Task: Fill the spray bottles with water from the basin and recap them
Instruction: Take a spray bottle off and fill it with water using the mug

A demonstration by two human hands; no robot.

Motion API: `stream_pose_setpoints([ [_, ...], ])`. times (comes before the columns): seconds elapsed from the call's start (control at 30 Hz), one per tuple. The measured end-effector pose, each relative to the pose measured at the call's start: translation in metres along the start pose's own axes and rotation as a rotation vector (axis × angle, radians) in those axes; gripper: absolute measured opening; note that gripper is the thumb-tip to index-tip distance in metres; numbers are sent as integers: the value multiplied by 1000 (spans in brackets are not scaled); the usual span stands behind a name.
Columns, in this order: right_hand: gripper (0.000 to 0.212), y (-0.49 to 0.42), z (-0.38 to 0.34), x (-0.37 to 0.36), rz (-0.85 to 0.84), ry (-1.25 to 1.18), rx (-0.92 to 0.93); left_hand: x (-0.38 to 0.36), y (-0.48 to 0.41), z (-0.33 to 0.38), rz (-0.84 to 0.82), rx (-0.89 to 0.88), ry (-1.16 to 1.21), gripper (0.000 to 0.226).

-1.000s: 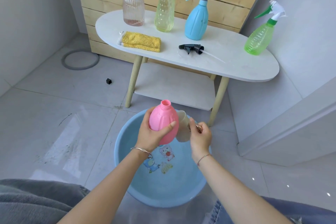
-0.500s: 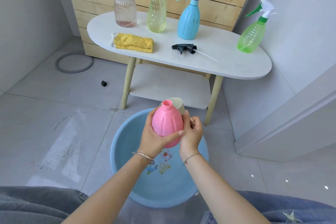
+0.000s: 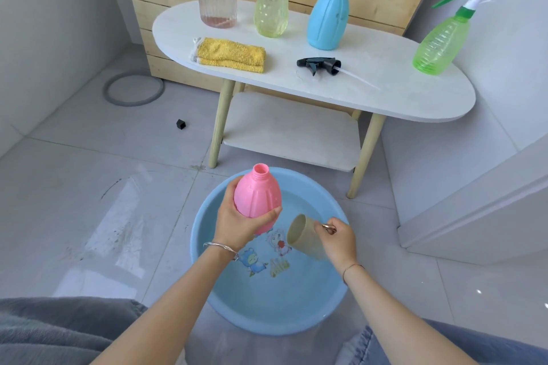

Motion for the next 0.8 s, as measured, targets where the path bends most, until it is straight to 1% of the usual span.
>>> stream_pose_setpoints([
  [0.17,47,1,24,-14,-113,158,40,3,-6,-9,22,3,-12,76],
  [0.27,47,1,32,-26,-160,246,91,2,-7,-11,22,4,-10,79],
  [0.43,44,1,35,-40,-211,300,106,1,-8,-11,18,-6,-25,83],
  [0.53,46,4,35,-43,-203,269,91,2,-8,-10,10,-7,-14,81],
  [0.7,41,2,39,-40,-183,119,-27,3,-5,-10,19,2,10,81],
  [0.8,41,0,37,-33,-169,-30,-133,4,-3,-6,18,-6,21,78],
])
Point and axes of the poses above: each hand's wrist, its own y-axis away from the middle knuckle, its own x-axis out of the back of the hand, z = x × y, the point moved 7 cm from there along -y, towards the middle knuckle, and after that the axes turned 8 degrees about y, right-handed, at the moved point
